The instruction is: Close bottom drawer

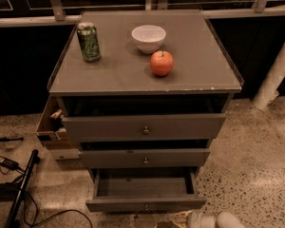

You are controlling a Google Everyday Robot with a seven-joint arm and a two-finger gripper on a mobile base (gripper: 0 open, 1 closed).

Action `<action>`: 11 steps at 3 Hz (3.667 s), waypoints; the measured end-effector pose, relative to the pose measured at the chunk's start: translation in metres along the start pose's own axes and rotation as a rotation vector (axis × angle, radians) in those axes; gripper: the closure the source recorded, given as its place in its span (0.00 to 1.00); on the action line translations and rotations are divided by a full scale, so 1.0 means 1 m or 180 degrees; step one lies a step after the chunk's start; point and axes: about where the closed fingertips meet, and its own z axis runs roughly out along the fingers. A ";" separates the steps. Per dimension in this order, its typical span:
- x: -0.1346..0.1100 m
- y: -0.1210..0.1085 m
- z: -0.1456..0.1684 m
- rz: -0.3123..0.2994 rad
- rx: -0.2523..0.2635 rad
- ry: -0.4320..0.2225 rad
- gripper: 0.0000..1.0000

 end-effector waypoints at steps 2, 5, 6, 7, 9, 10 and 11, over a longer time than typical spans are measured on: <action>0.016 -0.023 0.018 -0.0068 0.0268 -0.0056 1.00; 0.037 -0.070 0.047 -0.0090 0.0534 -0.0079 1.00; 0.043 -0.096 0.055 -0.0093 0.0693 -0.0042 1.00; 0.046 -0.114 0.058 -0.0095 0.0800 -0.0019 1.00; 0.050 -0.162 0.068 -0.0065 0.1022 0.0005 1.00; 0.050 -0.174 0.073 -0.0058 0.1050 0.0000 1.00; 0.045 -0.172 0.076 -0.0081 0.0925 -0.0012 1.00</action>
Offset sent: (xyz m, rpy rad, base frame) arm 0.0502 -0.0127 -0.0244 0.0119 -0.1263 -0.0763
